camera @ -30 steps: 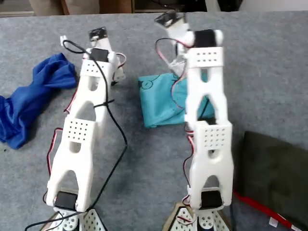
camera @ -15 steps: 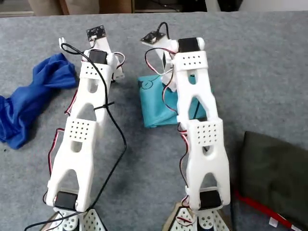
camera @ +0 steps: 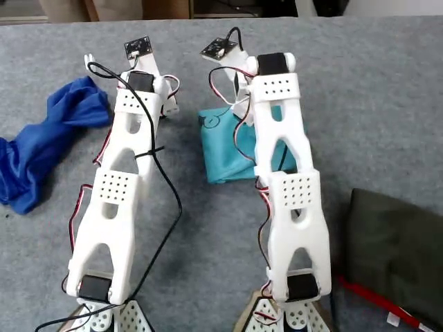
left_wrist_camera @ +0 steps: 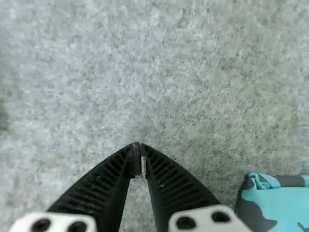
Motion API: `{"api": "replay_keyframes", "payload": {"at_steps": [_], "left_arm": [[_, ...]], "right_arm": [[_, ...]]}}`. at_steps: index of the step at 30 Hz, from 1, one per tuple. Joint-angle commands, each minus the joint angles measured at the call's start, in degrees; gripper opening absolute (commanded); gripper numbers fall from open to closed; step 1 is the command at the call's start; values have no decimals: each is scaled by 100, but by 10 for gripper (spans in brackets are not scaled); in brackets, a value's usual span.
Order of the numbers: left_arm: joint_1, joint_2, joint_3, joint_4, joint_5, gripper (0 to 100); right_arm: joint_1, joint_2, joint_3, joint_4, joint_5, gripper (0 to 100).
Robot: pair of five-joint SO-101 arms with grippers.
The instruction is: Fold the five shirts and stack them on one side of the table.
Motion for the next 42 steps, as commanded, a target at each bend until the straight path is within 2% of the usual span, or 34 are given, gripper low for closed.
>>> {"api": "replay_keyframes", "payload": {"at_steps": [1, 5, 11, 17, 26, 36, 42], "left_arm": [[0, -101, -290, 44, 35, 19], [0, -101, -290, 44, 35, 19], [0, -101, -290, 35, 35, 19], [0, -101, -290, 35, 35, 19], [0, -92, -290, 18, 35, 19], [0, -92, -290, 18, 35, 19], [0, -92, -290, 18, 35, 19]], "right_arm": [[66, 57, -84, -105, 167, 5], [110, 145, -84, -62, 211, 5], [409, 136, -92, 404, 686, 5], [813, -198, 40, 448, 721, 5], [963, -1446, 1886, 448, 914, 5], [1842, -2545, 3503, 440, 1178, 5], [2026, -3213, 4171, 440, 1240, 5]]}}
